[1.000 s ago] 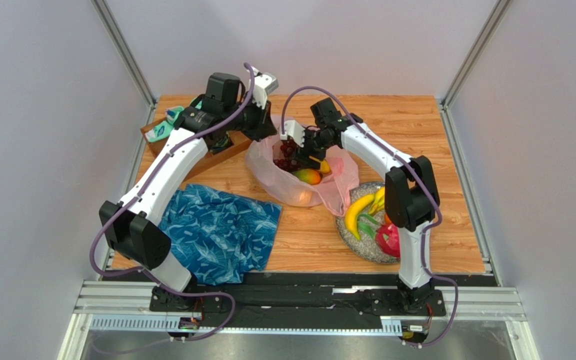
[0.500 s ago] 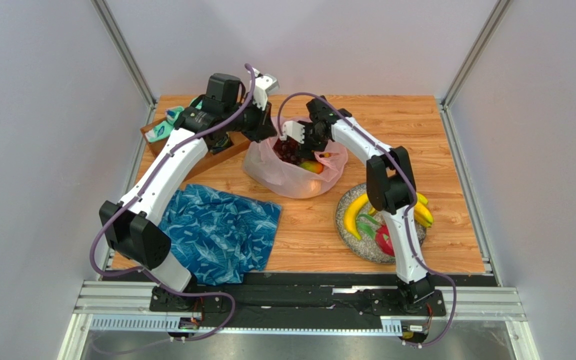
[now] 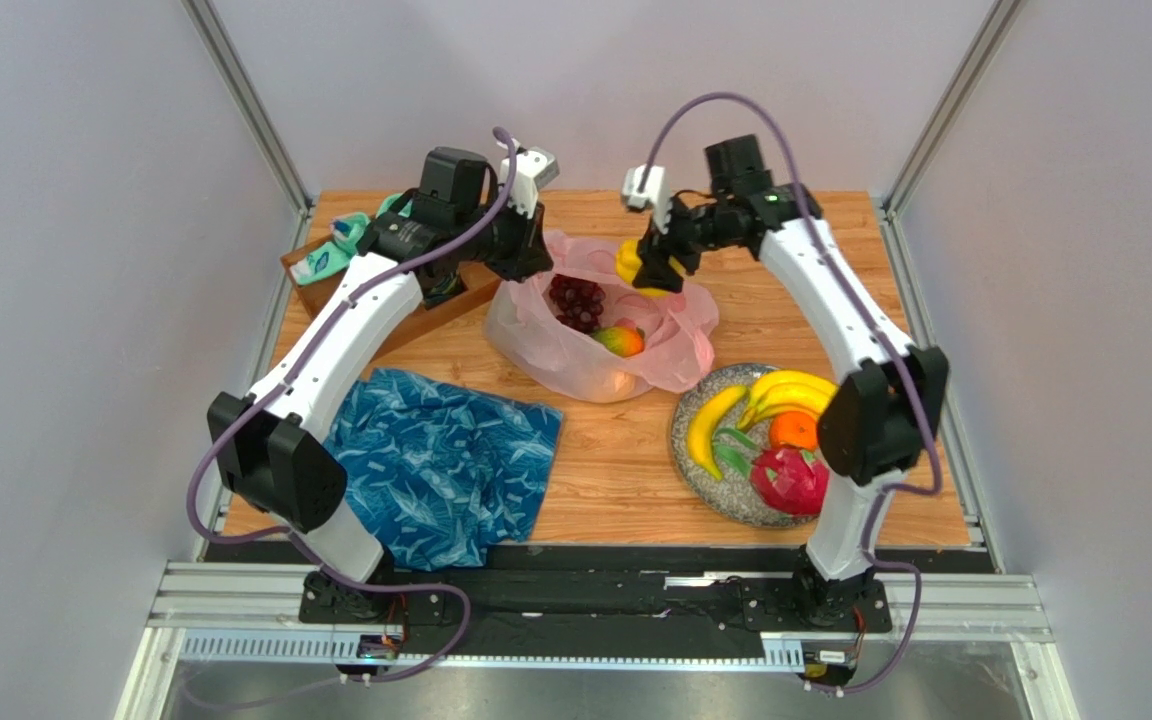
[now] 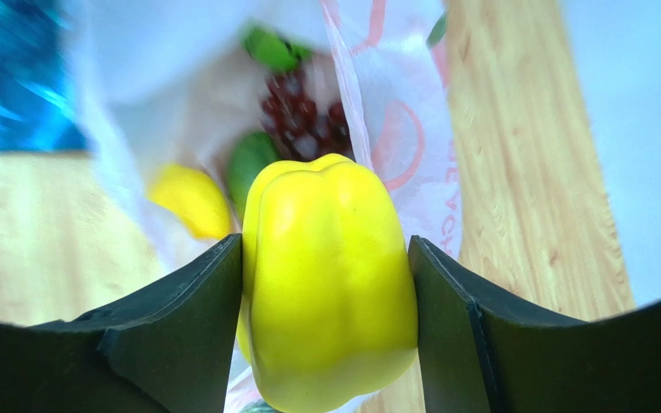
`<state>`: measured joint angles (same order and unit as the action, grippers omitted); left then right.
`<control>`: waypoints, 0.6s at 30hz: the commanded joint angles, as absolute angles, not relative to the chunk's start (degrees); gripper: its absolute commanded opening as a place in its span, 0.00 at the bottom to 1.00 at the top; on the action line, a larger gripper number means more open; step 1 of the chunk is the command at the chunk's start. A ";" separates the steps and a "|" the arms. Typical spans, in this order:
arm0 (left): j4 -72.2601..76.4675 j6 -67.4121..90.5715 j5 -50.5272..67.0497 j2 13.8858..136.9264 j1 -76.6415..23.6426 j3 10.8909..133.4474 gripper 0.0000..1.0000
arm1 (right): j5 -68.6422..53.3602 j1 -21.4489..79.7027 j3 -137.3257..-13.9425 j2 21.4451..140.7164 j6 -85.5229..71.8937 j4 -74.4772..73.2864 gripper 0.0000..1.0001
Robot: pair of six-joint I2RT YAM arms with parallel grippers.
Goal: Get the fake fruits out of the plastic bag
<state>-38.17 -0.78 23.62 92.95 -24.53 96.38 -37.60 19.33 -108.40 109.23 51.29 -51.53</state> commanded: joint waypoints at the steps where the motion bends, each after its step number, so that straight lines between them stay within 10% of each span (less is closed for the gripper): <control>1: -36.21 2.28 21.89 96.59 -23.91 99.57 0.00 | -52.11 17.58 -102.42 100.12 41.93 -52.20 0.57; 18: -35.95 3.51 23.20 97.47 -23.64 100.11 0.00 | -33.06 22.59 -57.31 68.47 61.43 -65.58 0.49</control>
<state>-37.45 2.35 22.17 99.07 -24.10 99.04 -38.28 20.82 -61.71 72.58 57.95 -67.90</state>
